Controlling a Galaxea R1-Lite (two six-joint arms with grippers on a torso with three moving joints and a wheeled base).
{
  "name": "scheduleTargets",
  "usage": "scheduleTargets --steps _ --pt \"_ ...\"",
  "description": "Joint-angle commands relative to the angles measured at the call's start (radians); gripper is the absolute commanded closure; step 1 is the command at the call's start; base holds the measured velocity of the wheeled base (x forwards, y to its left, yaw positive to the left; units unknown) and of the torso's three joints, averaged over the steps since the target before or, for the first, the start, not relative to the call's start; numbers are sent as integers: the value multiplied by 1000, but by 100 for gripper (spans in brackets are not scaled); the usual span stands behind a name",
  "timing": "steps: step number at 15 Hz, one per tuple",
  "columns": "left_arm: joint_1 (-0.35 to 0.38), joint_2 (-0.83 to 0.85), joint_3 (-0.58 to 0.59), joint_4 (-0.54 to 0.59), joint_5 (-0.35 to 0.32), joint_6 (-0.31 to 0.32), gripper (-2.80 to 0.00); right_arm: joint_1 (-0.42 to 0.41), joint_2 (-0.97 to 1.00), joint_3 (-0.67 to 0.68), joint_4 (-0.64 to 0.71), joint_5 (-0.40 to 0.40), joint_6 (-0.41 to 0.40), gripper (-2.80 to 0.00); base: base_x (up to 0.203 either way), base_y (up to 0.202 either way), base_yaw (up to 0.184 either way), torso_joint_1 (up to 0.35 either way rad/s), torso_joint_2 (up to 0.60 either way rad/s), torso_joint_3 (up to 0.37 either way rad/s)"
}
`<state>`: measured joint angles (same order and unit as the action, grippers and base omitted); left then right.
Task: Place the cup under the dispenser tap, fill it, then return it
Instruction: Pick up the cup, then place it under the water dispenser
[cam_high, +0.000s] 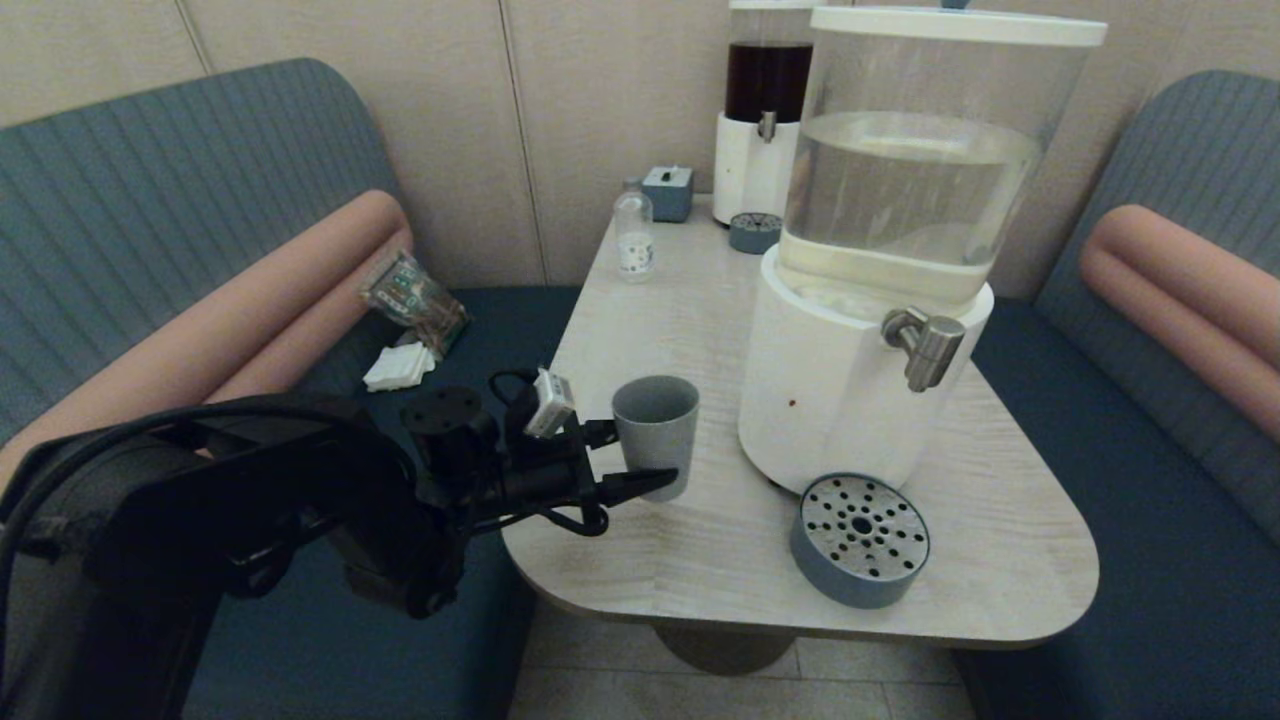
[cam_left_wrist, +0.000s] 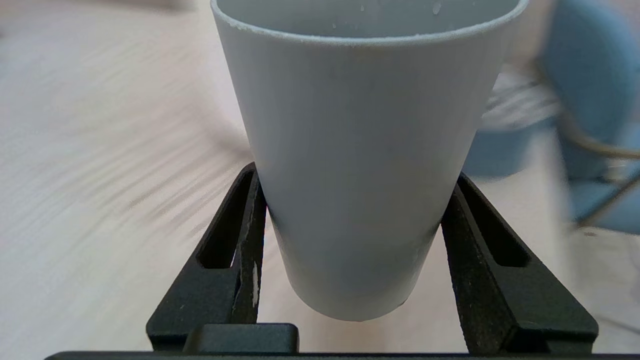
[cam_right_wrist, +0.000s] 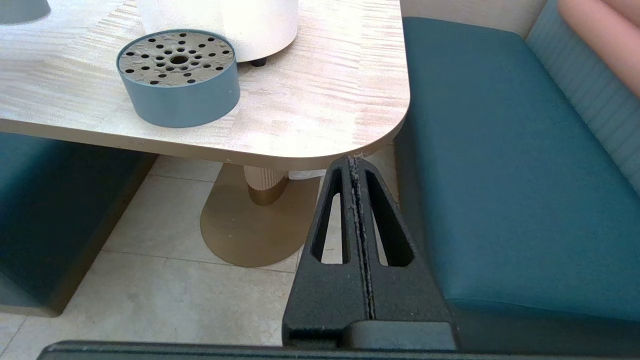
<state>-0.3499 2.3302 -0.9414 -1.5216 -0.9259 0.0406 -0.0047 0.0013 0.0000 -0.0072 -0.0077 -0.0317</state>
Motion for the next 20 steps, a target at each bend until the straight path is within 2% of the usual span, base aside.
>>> scheduleTargets --steps 1,4,7,15,20 --pt "-61 -95 45 -8 7 -4 0 0 0 0 0 0 -1 0 0 0 0 0 0 0" --pt "-179 -128 54 -8 70 -25 0 0 0 0 0 0 -1 0 0 0 0 0 0 0" --pt "-263 -101 30 -8 119 -40 0 0 0 0 0 1 -1 0 0 0 0 0 0 0" --pt "-316 112 -194 -8 166 -66 0 0 0 0 0 2 -1 0 0 0 0 0 0 0" --pt "-357 248 -394 -8 197 -68 0 0 0 0 1 0 1 0 0 0 0 0 0 0"
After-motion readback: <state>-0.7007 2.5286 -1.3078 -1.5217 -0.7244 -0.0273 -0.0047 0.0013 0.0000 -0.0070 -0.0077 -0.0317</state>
